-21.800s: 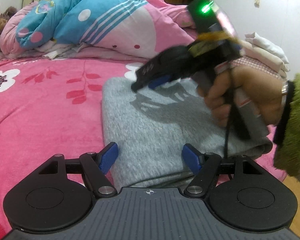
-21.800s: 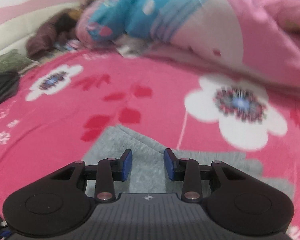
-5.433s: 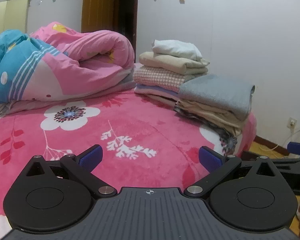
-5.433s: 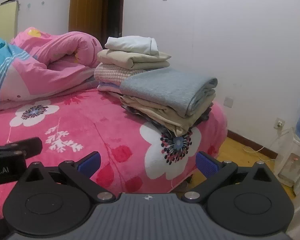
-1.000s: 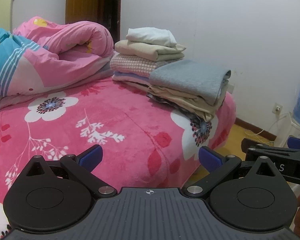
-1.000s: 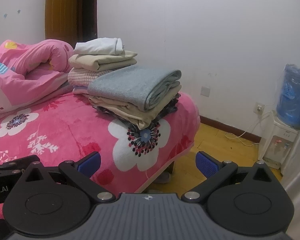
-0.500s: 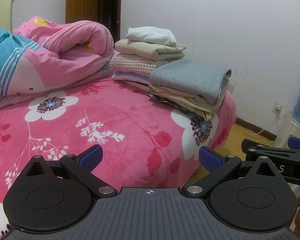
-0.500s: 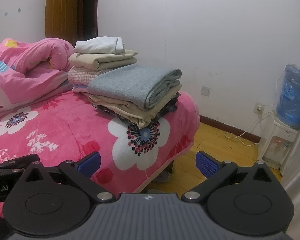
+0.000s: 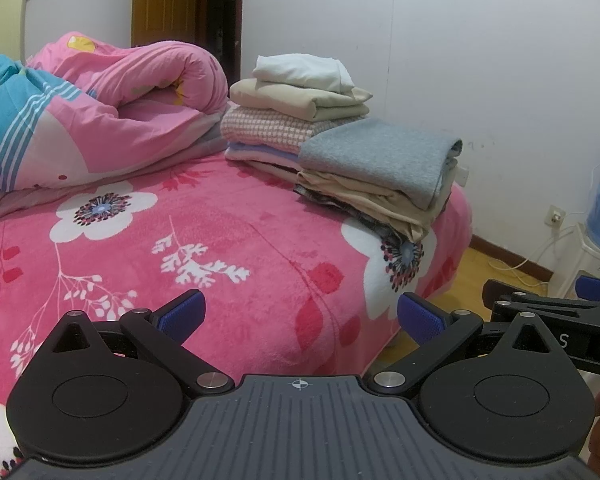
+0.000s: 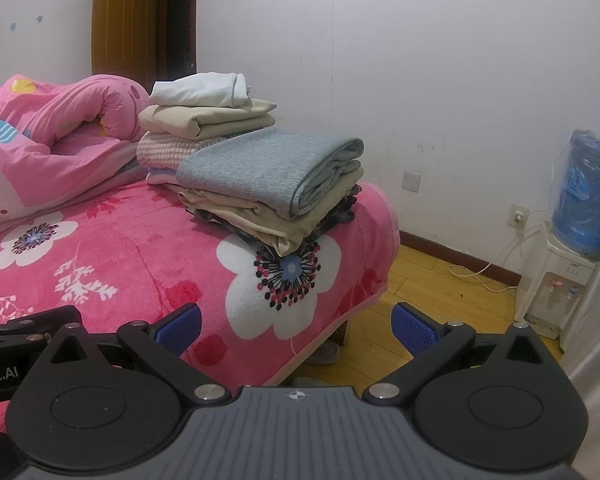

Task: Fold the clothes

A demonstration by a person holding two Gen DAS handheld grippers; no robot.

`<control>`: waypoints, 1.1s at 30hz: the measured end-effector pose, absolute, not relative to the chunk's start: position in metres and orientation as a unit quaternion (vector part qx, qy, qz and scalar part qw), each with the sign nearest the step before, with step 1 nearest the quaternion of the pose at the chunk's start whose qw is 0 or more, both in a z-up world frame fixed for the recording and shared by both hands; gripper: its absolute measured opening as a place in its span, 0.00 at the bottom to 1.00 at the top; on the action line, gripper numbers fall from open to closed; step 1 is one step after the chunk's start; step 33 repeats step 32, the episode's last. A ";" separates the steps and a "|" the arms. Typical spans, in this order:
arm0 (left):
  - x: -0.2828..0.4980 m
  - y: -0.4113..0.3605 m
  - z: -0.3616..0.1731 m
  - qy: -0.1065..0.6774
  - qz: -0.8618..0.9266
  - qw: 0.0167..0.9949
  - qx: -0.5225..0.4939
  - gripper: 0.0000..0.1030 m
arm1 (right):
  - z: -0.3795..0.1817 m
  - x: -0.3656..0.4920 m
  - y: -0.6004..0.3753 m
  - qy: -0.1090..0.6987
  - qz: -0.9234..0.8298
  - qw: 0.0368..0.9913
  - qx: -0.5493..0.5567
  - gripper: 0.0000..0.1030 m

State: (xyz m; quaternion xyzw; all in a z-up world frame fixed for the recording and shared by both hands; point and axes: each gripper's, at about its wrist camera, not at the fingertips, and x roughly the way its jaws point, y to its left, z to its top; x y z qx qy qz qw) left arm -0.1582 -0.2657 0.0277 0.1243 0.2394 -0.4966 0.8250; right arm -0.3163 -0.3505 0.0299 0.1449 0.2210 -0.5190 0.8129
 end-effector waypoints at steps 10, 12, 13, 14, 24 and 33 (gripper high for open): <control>-0.160 -0.264 0.028 0.237 -0.499 0.824 0.124 1.00 | 0.029 -0.319 -0.350 0.222 -0.522 0.810 0.146 1.00; -0.161 -0.265 0.028 0.236 -0.500 0.824 0.125 1.00 | 0.029 -0.319 -0.350 0.222 -0.522 0.810 0.147 1.00; -0.162 -0.265 0.028 0.236 -0.500 0.824 0.126 1.00 | 0.029 -0.320 -0.350 0.222 -0.522 0.810 0.147 1.00; -0.162 -0.265 0.029 0.235 -0.500 0.824 0.126 1.00 | 0.028 -0.320 -0.351 0.223 -0.523 0.810 0.148 1.00; -0.163 -0.266 0.029 0.236 -0.498 0.825 0.126 1.00 | 0.027 -0.320 -0.353 0.225 -0.522 0.809 0.149 1.00; -0.163 -0.264 0.029 0.236 -0.499 0.825 0.126 1.00 | 0.026 -0.321 -0.353 0.225 -0.524 0.808 0.149 1.00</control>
